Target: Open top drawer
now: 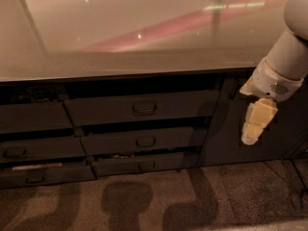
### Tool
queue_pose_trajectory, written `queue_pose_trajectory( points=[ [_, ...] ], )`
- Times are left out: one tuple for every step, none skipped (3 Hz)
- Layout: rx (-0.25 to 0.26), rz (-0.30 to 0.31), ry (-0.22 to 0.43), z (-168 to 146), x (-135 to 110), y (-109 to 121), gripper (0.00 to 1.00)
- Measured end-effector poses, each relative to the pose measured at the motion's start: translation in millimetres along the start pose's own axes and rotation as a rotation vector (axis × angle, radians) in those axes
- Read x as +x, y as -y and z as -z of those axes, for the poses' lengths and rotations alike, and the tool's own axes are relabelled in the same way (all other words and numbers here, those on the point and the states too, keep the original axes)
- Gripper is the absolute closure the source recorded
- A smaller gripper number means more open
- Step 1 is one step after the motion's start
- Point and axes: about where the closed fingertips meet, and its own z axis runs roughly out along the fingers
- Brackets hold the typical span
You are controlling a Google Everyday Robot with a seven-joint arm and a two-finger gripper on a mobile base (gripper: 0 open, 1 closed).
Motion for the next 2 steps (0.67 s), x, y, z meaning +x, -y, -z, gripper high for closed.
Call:
queue_pose_trajectory(
  points=[
    [0.068,0.019,0.002,-2.8,0.9,-12.2,0.0],
    [0.231,0.102,0.026,18.2,-7.9,-63.9,0.0]
  ],
)
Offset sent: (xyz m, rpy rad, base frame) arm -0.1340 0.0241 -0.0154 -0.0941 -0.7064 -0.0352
